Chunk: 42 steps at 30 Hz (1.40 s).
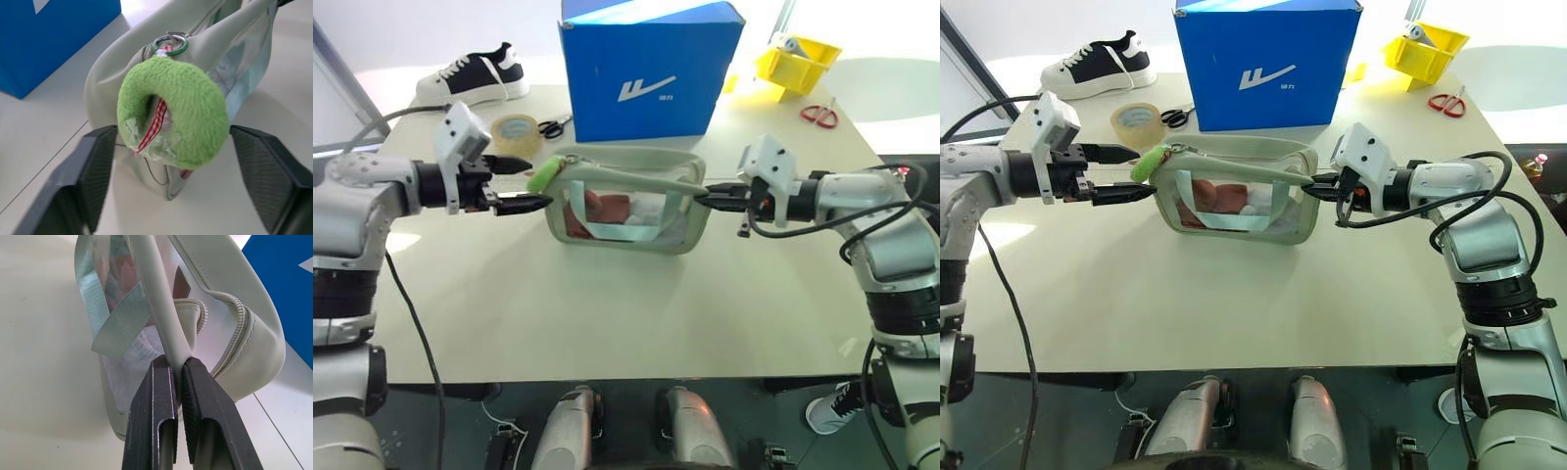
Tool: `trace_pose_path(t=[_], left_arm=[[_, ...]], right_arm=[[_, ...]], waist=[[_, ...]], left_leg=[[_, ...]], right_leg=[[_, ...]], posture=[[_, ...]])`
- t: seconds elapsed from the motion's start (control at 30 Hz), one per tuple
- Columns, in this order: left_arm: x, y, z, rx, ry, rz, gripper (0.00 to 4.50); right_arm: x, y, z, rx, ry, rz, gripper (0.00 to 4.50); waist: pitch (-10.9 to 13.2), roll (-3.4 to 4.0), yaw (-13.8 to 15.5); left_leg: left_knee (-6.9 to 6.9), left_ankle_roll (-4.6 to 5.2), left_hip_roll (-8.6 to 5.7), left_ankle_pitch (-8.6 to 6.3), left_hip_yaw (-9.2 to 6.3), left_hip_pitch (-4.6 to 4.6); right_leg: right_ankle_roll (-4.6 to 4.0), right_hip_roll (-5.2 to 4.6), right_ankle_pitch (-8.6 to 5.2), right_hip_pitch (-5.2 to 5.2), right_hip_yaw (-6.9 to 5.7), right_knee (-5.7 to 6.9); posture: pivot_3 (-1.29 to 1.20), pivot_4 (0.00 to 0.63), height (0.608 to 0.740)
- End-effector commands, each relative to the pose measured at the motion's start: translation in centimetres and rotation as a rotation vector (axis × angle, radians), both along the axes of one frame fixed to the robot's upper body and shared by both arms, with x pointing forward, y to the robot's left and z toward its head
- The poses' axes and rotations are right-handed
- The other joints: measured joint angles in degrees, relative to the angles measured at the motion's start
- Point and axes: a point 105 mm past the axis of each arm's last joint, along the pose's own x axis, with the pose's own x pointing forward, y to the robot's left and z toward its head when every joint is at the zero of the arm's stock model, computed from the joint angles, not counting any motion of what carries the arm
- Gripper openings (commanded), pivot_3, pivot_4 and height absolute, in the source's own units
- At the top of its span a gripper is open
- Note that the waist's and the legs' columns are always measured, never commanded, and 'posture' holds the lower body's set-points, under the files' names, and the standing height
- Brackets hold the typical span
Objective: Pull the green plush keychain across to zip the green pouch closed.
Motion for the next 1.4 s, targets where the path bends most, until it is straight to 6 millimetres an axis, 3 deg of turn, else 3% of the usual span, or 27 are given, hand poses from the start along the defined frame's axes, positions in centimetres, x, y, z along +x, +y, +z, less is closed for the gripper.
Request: trace_pose_path(t=[0.03, 0.17, 0.27, 0.4, 0.53, 0.7, 0.93, 1.03, 1.2, 1.4], left_arm=[[0.0, 0.1, 1.5, -0.002, -0.064, -0.002, 2.09], [0.3, 0.0, 1.3, -0.004, -0.065, 0.001, 0.06], [0.5, 0.0, 1.7, -0.003, -0.082, 0.006, 0.03], [0.5, -0.4, 4.2, -0.065, -0.116, -0.012, 0.03], [0.1, -2.5, 6.0, -0.078, -0.152, -0.103, 0.03], [0.3, -5.2, 4.7, -0.005, -0.176, -0.172, 0.03], [1.1, -5.5, 2.9, 0.094, -0.196, -0.177, 0.03], [1.4, -5.3, 3.7, 0.073, -0.214, -0.159, 1.01], [0.8, -4.8, 5.0, 0.055, -0.214, -0.161, 3.54], [0.4, -2.7, 5.3, 0.086, -0.207, -0.121, 3.54]], right_arm=[[-0.1, 0.1, 1.0, 0.0, -0.048, -0.004, 0.0], [0.0, 0.3, 1.2, -0.002, -0.056, -0.002, 0.0], [0.0, 0.4, 1.2, 0.001, -0.058, -0.002, 0.0], [0.0, 0.3, 1.1, 0.0, -0.057, -0.006, 0.0], [0.0, 0.4, 1.0, 0.001, -0.057, -0.004, 0.0], [-0.1, 0.9, 1.0, 0.007, -0.061, 0.0, 0.0], [-0.3, 0.9, 0.9, 0.015, -0.061, -0.007, 0.0], [-0.3, 0.9, 0.8, 0.016, -0.061, -0.009, 0.0], [-0.2, 0.9, 0.8, 0.019, -0.061, -0.012, 0.0], [0.0, 0.9, 0.8, 0.018, -0.062, -0.01, 0.0]], waist=[[0.0, 0.0, 0.04], [0.0, 0.0, 0.06], [0.0, 0.0, 0.07], [0.0, -0.01, 0.13], [0.0, -0.01, 0.12], [0.0, -0.01, 0.11], [0.0, -0.01, 0.03], [0.0, -0.01, 0.06], [0.0, -0.01, 0.02], [0.0, -0.01, 0.0]], left_leg=[[0.0, 0.0, 0.0, 0.0, 0.0, 0.0], [0.0, 0.01, 0.0, -0.01, 0.0, 0.0], [0.0, 0.01, 0.0, 0.0, 0.0, 0.0], [0.01, 0.01, 0.0, 0.0, -0.01, 0.0], [0.02, 0.01, -0.02, 0.0, 0.01, 0.0], [0.03, 0.02, -0.03, 0.01, 0.02, 0.02], [0.03, 0.02, -0.01, 0.0, 0.03, 0.02], [0.03, 0.02, -0.01, 0.0, 0.02, 0.02], [0.03, 0.02, 0.0, 0.0, 0.02, 0.02], [0.03, 0.02, 0.0, 0.0, 0.02, 0.02]], right_leg=[[0.0, 0.0, 0.0, 0.0, 0.0, 0.0], [0.0, -0.01, 0.0, 0.01, 0.0, 0.0], [0.0, -0.02, 0.0, 0.01, 0.0, 0.0], [0.0, 0.01, 0.0, 0.01, -0.01, 0.0], [0.01, 0.04, 0.0, 0.02, -0.01, 0.0], [0.02, 0.06, 0.01, 0.06, -0.01, 0.01], [0.01, 0.1, 0.01, 0.04, 0.0, 0.02], [0.01, 0.09, 0.01, 0.04, 0.0, 0.02], [0.01, 0.09, 0.01, 0.04, 0.0, 0.02], [0.01, 0.1, 0.0, 0.03, 0.0, 0.02]], posture=[[0.0, 0.15, 0.74], [0.0, 0.15, 0.74], [0.0, 0.15, 0.74], [0.0, 0.15, 0.74], [0.0, 0.15, 0.74], [0.0, 0.15, 0.74], [0.0, 0.15, 0.74], [0.0, 0.15, 0.74], [0.0, 0.15, 0.74], [0.0, 0.15, 0.74]])
